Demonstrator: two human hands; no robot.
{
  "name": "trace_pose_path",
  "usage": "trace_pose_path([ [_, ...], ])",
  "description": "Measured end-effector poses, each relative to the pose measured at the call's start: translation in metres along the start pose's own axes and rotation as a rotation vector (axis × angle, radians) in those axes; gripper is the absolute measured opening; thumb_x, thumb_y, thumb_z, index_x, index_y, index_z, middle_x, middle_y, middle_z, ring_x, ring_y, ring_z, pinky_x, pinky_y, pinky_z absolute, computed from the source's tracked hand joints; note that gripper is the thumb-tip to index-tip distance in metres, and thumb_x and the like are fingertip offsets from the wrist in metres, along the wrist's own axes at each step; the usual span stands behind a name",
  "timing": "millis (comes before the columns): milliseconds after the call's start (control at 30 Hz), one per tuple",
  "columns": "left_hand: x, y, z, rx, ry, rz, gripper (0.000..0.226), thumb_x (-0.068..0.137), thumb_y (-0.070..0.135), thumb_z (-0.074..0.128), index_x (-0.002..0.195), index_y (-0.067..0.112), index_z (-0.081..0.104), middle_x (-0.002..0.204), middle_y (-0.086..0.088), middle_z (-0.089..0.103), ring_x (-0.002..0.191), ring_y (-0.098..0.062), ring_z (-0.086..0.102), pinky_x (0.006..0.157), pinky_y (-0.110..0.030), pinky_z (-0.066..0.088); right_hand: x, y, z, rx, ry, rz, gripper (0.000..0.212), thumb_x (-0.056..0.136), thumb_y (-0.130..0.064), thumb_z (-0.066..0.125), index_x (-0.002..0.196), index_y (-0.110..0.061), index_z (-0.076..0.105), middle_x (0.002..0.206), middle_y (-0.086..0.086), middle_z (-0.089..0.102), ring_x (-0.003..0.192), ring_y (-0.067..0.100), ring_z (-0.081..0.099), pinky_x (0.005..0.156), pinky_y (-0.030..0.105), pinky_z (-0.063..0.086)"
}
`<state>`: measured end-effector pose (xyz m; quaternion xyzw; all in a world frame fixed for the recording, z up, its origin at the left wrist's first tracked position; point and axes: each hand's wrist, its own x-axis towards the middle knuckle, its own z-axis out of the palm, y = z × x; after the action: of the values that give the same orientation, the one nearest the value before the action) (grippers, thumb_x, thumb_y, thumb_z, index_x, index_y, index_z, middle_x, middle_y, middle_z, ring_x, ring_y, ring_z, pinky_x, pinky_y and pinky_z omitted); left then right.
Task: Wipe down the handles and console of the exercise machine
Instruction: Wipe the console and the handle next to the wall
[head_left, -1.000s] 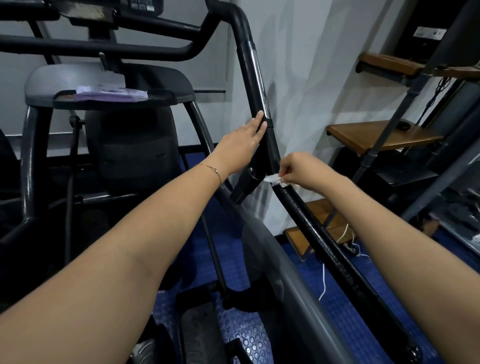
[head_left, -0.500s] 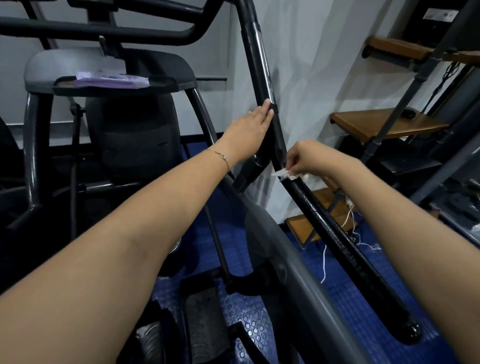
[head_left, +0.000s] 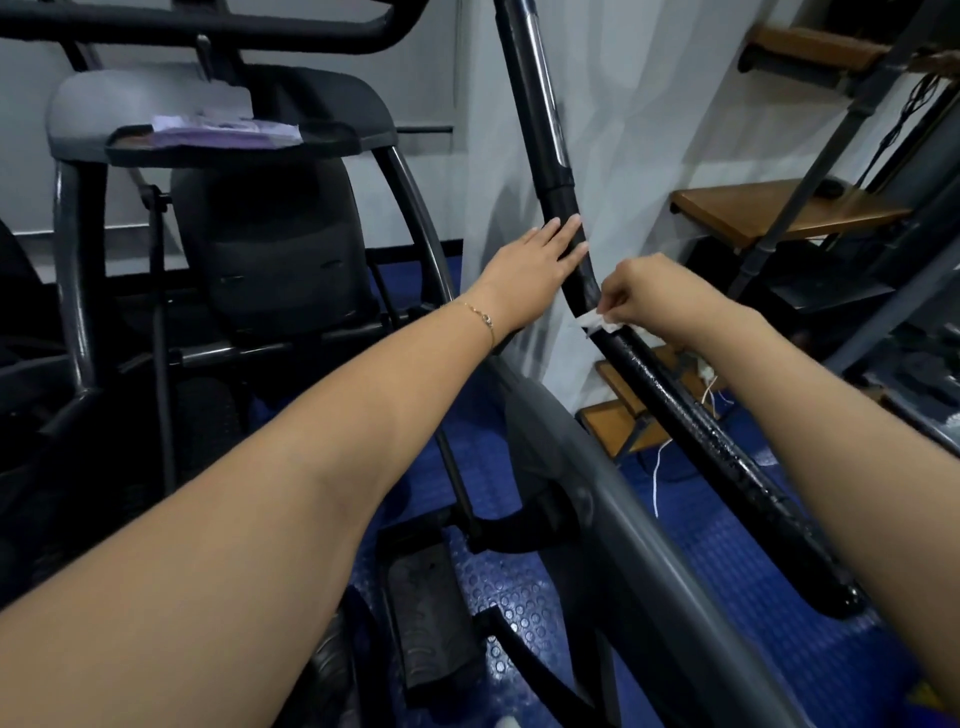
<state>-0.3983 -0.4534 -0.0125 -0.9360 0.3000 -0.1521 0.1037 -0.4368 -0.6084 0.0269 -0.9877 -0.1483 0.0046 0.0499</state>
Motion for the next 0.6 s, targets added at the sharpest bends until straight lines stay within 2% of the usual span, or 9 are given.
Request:
trace_pose_path([
  [67, -0.001, 0.004, -0.004, 0.001, -0.020, -0.003, 0.062, 0.095, -0.003, 0.033, 0.151, 0.011, 0.010, 0.158, -0.016, -0.005, 0.147, -0.027, 0.006, 0.119, -0.034, 0.012, -0.005, -0.002, 0.003, -0.025, 0.045, -0.009, 0.017, 0.084, -0.007, 0.063, 0.098, -0.005, 0.071, 0.101, 0.010, 0.068, 0.095, 0.024, 0.062, 0.074, 0.024, 0.039],
  [233, -0.012, 0.021, 0.001, 0.020, -0.083, -0.012, 0.062, 0.096, 0.000, 0.031, 0.152, 0.013, 0.008, 0.157, -0.017, -0.009, 0.146, -0.026, 0.009, 0.118, -0.034, 0.014, -0.009, 0.010, -0.006, -0.007, -0.111, -0.038, 0.013, 0.081, -0.008, 0.067, 0.092, -0.008, 0.073, 0.094, 0.010, 0.071, 0.082, 0.018, 0.061, 0.072, 0.025, 0.042],
  [400, -0.012, 0.030, -0.006, 0.061, -0.144, -0.059, 0.061, 0.096, 0.000, 0.029, 0.151, 0.010, 0.004, 0.156, -0.019, -0.011, 0.147, -0.026, 0.006, 0.120, -0.036, 0.008, -0.011, 0.013, 0.001, -0.007, -0.020, -0.113, 0.014, 0.081, -0.007, 0.066, 0.094, -0.007, 0.072, 0.087, 0.003, 0.063, 0.087, 0.021, 0.061, 0.078, 0.030, 0.046],
  [533, -0.010, 0.038, -0.013, 0.070, -0.215, -0.115, 0.059, 0.097, 0.002, 0.027, 0.151, 0.011, 0.005, 0.157, -0.018, -0.012, 0.147, -0.026, 0.004, 0.120, -0.036, 0.007, -0.014, 0.022, -0.009, 0.027, -0.180, -0.172, 0.011, 0.080, -0.006, 0.068, 0.090, -0.008, 0.072, 0.075, -0.004, 0.061, 0.069, 0.011, 0.058, 0.064, 0.020, 0.045],
  [600, -0.009, 0.042, -0.017, 0.084, -0.243, -0.138, 0.058, 0.098, 0.003, 0.025, 0.152, 0.012, 0.004, 0.157, -0.018, -0.012, 0.147, -0.027, 0.004, 0.120, -0.036, 0.006, -0.014, 0.025, -0.007, 0.017, -0.155, -0.206, 0.011, 0.081, -0.008, 0.067, 0.091, -0.009, 0.072, 0.075, -0.006, 0.059, 0.072, 0.012, 0.058, 0.063, 0.020, 0.043],
])
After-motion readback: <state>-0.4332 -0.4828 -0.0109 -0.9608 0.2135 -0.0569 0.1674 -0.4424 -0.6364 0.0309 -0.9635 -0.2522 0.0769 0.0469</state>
